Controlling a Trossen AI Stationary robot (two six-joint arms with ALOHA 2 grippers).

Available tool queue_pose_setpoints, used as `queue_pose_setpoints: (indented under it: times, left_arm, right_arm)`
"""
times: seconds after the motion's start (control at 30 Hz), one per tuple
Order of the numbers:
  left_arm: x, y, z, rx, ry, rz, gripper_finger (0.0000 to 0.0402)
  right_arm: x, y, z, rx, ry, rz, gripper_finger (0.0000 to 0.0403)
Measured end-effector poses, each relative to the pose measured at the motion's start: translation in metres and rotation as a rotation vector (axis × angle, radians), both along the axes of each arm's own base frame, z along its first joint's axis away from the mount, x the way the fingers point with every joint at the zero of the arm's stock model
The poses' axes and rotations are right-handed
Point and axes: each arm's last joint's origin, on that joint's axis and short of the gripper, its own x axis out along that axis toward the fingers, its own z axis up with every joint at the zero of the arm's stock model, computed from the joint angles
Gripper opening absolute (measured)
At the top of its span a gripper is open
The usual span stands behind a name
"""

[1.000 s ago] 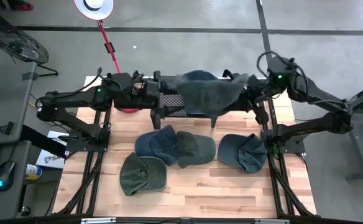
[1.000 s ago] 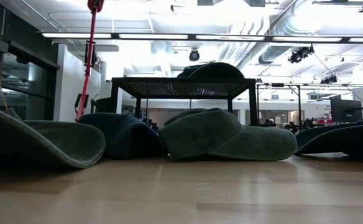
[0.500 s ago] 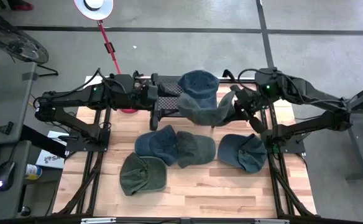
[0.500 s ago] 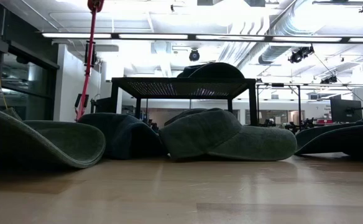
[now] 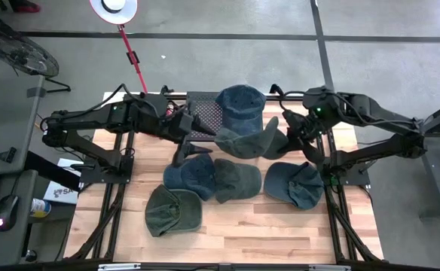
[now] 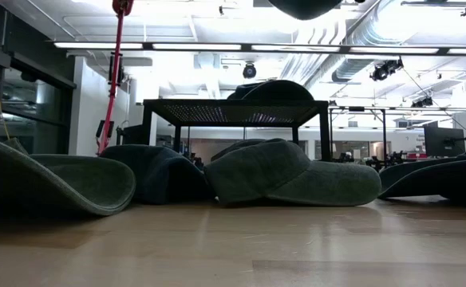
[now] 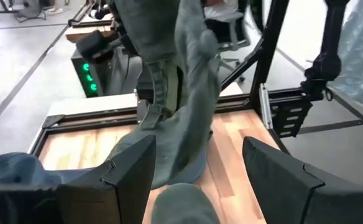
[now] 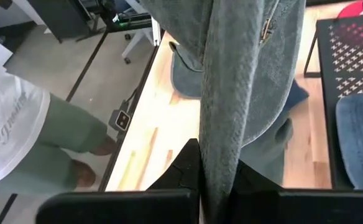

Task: Pick & Place hat
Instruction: Put the bottom right gray cap to the left of the blue cap on the shelf

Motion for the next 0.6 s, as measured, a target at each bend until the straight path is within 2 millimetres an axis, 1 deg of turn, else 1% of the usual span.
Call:
queue_pose_setpoints:
  times: [0.13, 0.3, 0.47, 0.6]
  left_arm:
    - [0.000, 0.000, 0.000, 0.004, -0.003, 0.001, 0.0238]
    - [0.000, 0.000, -0.001, 0.009, 0.004, -0.006, 0.0238]
    - [-0.002, -0.002, -0.005, -0.006, 0.055, -0.058, 0.0238]
    - [-0.004, -0.003, -0.009, -0.031, 0.105, -0.102, 0.0238]
  right_arm:
    - [0.009, 0.005, -0.006, 0.011, 0.046, 0.031, 0.0002]
    - [0.027, 0.011, -0.017, -0.008, 0.100, 0.034, 0.0002]
    - [0.044, 0.010, -0.023, -0.011, 0.096, 0.021, 0.0002]
    - [0.053, 0.009, -0.026, -0.010, 0.088, 0.015, 0.0002]
